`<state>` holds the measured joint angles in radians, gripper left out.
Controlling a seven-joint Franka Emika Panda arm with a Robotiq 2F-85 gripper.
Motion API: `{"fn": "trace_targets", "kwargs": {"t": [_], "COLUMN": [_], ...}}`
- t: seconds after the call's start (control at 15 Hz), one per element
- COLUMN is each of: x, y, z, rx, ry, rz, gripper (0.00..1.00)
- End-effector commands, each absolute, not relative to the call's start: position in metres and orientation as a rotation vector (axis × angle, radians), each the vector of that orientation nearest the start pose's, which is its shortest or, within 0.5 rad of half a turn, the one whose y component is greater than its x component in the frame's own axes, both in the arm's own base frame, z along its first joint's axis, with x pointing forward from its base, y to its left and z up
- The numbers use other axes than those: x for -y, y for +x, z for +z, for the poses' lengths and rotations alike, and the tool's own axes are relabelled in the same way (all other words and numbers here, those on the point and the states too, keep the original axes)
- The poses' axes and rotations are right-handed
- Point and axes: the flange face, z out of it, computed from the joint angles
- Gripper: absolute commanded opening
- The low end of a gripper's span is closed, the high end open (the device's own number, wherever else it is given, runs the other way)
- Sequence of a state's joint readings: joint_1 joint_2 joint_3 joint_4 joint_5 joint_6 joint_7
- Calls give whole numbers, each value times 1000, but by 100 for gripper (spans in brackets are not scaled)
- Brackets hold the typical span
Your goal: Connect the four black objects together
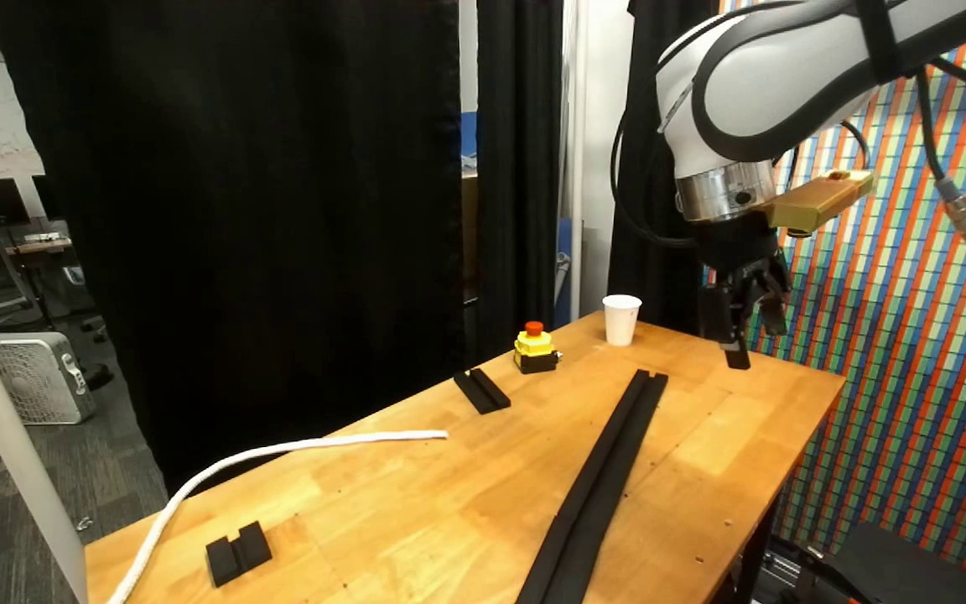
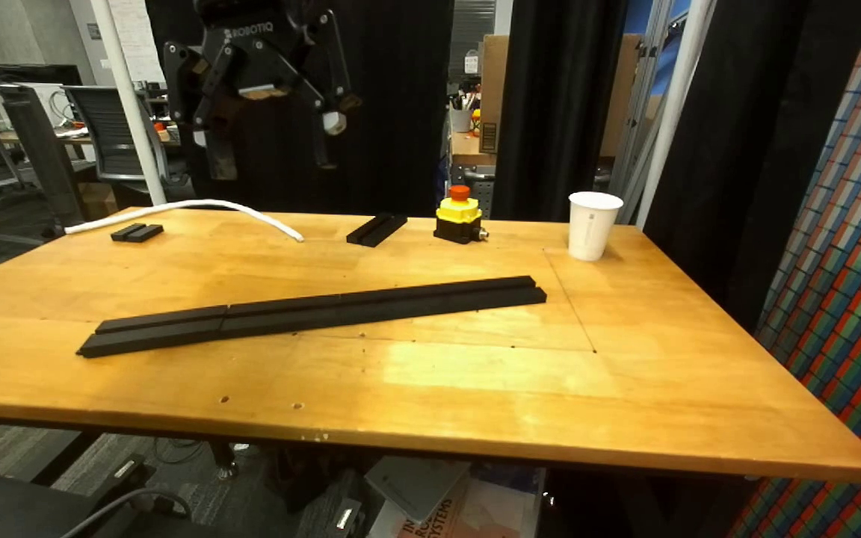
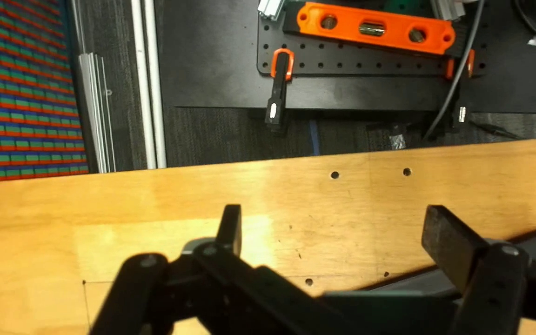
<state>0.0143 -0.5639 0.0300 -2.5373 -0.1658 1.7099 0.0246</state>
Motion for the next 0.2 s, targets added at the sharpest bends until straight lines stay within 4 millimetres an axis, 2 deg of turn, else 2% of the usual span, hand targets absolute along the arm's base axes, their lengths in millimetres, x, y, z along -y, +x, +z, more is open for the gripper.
{"fn": "trace_targets", "kwargs": {"t": [0.0,0.13], "x": [0,1], "y": [340,331], "z": [446,448], "rx": [109,118], "ry": [-3303,-3307], "rz": [394,336], "gripper": [100,100]}}
